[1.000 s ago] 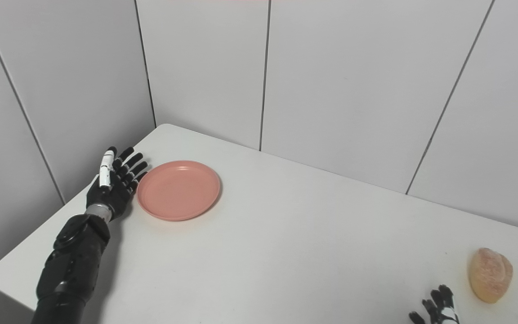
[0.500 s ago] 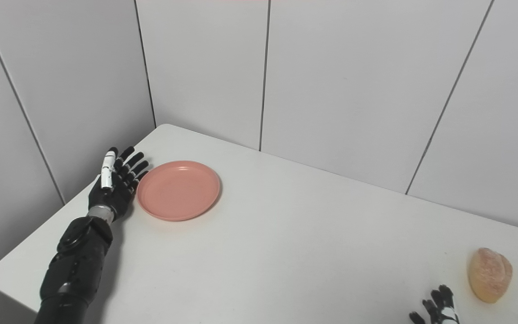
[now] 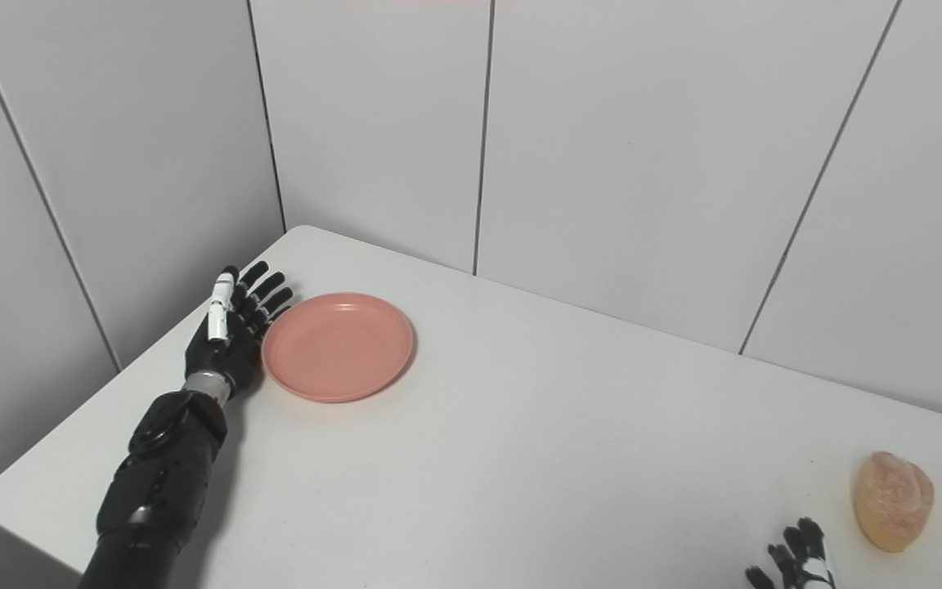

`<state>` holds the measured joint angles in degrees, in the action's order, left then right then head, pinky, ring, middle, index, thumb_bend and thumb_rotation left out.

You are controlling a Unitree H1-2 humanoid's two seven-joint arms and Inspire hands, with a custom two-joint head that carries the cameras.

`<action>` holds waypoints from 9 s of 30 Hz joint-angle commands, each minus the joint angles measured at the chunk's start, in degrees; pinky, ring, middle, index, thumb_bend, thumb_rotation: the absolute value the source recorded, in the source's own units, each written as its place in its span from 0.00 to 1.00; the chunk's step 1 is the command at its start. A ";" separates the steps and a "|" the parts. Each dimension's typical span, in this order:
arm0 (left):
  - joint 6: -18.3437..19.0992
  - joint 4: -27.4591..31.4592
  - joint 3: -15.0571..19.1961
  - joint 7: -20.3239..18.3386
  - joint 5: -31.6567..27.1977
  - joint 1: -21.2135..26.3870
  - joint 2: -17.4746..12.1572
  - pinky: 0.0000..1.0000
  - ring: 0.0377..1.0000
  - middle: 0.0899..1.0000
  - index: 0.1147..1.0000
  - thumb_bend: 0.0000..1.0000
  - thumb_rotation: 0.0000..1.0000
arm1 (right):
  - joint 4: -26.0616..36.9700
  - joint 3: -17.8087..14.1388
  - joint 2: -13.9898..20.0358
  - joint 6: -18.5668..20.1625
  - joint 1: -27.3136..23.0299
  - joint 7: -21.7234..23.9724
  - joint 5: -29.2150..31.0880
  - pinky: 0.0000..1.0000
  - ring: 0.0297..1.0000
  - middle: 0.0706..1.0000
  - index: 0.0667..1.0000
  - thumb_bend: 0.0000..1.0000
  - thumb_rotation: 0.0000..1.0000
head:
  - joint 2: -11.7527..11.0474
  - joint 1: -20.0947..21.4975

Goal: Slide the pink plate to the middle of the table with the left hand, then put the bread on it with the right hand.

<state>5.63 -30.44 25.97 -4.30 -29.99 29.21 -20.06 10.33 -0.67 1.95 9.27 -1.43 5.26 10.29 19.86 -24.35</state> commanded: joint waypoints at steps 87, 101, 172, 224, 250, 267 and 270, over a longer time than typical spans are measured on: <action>10.53 21.99 -21.22 -2.88 5.86 -7.88 23.20 0.84 0.83 0.82 0.80 0.37 1.00 | 4.51 4.40 -6.52 -0.36 -0.96 -4.42 -7.36 1.00 1.00 1.00 1.00 0.23 1.00 | 12.04 21.39; 9.47 24.57 -21.05 -2.21 6.78 -10.32 24.30 0.87 0.85 0.84 0.81 0.39 1.00 | 5.31 4.52 -6.97 -0.15 -1.36 -5.76 -9.61 0.99 0.99 1.00 1.00 0.22 1.00 | 13.46 25.73; 8.72 24.57 -17.33 -5.70 3.45 -15.00 19.87 0.96 0.91 0.90 0.89 0.31 1.00 | -7.60 -9.95 0.47 17.63 -33.41 0.56 -79.51 0.93 0.98 1.00 1.00 0.93 0.71 | 6.26 56.08; 11.33 26.64 -16.73 -5.26 1.87 -15.49 19.30 0.92 0.88 0.87 0.86 0.31 1.00 | -32.04 -17.10 -0.36 17.65 -40.60 -5.09 -74.91 0.95 0.99 1.00 0.99 0.97 0.64 | 9.02 55.41; 10.89 26.96 -17.09 -4.89 2.22 -15.67 19.51 0.91 0.87 0.86 0.85 0.32 1.00 | -32.14 -12.98 2.68 17.65 -40.52 -0.16 -75.71 0.45 0.58 0.65 0.70 0.87 0.32 | 9.70 54.58; 10.20 26.09 -17.37 -5.79 1.62 -15.59 19.60 0.91 0.87 0.87 0.86 0.33 1.00 | -28.52 -12.14 3.81 17.64 -40.11 7.43 -80.27 0.29 0.34 0.42 0.46 0.53 0.00 | 9.74 53.53; 10.15 25.97 -17.25 -5.89 1.22 -15.57 19.72 0.91 0.87 0.86 0.85 0.33 1.00 | -26.92 -12.37 3.45 17.65 -40.04 8.95 -81.56 0.30 0.36 0.43 0.46 0.53 0.00 | 9.79 53.32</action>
<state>14.79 -3.09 8.63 -10.64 -28.86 14.65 -0.36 -19.15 -13.04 4.44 27.18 -39.42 14.15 -69.94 29.62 29.09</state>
